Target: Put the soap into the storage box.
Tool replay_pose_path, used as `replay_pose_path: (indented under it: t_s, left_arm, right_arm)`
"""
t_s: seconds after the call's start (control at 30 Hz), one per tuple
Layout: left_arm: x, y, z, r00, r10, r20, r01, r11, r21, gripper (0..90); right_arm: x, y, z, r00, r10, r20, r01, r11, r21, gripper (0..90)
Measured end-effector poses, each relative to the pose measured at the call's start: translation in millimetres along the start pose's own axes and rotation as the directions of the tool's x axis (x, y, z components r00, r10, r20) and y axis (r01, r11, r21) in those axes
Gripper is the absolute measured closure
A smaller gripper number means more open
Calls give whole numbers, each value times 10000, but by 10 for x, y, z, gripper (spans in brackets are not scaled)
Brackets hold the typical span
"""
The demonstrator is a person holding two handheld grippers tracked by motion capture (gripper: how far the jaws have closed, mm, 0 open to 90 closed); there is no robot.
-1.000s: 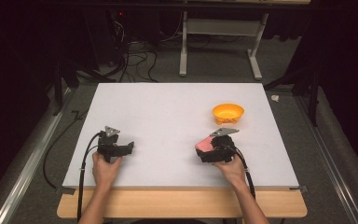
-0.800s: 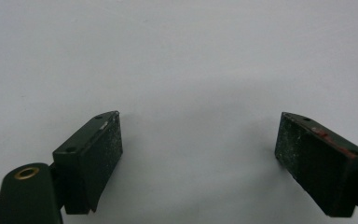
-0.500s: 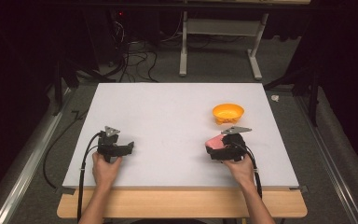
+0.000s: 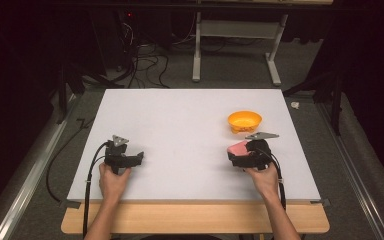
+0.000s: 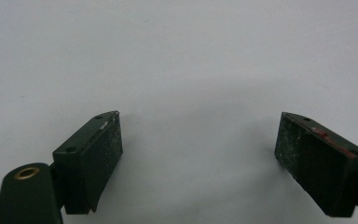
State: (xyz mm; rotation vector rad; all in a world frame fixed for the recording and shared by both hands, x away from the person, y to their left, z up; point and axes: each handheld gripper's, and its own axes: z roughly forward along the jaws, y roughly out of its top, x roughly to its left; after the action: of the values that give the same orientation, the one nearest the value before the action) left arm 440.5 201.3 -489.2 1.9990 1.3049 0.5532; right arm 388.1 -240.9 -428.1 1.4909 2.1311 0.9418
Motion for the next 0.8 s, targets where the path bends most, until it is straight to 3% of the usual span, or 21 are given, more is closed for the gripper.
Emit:
replay_pose_path:
  t_s: [0.5,0.8]
  left_arm:
    - [1,0,-1,10000,23,0,-23,10000,20,153]
    - [0,0,-1,10000,7,-1,-7,10000,9,153]
  right_arm:
    - [-132,178,-83,9984,319,457,-317,9995,-49,136]
    - [-179,259,-69,9948,787,652,-784,9969,-65,136]
